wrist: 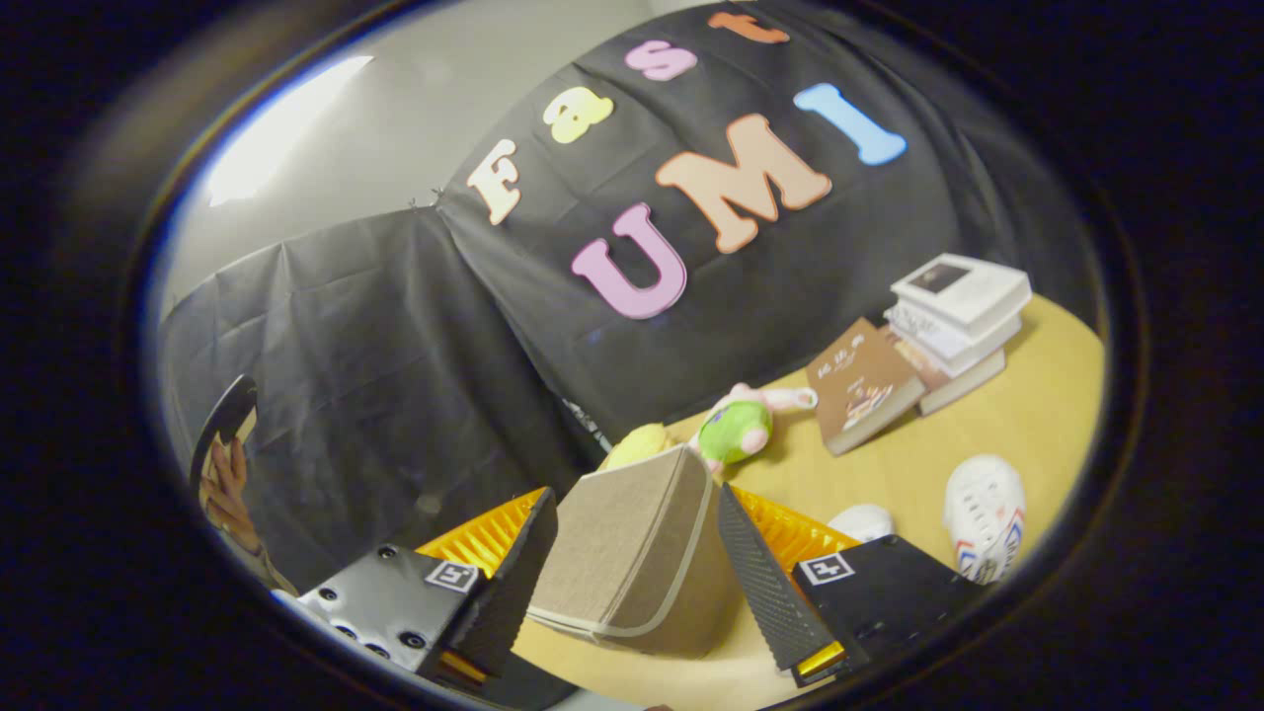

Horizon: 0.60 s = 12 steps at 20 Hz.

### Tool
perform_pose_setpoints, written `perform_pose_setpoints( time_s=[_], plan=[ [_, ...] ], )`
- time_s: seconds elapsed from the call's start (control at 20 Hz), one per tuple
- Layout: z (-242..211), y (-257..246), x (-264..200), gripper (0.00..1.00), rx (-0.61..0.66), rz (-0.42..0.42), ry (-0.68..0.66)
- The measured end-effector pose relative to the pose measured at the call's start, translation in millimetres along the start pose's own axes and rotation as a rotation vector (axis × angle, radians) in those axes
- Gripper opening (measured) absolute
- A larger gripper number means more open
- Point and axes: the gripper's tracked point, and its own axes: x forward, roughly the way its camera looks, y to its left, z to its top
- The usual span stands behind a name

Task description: Open the storage box then place both shoes into the box .Put the left shoe in first, then the right shoe, with the right side of both shoes facing outward in a uniform manner.

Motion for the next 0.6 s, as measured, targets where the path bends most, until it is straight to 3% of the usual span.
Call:
perform_pose_setpoints(
  time_s=[0.6],
  plan=[
    [-71.3, -18.2, 30.8, 1.0, 0.591, 0.125, 0.281]
  ],
)
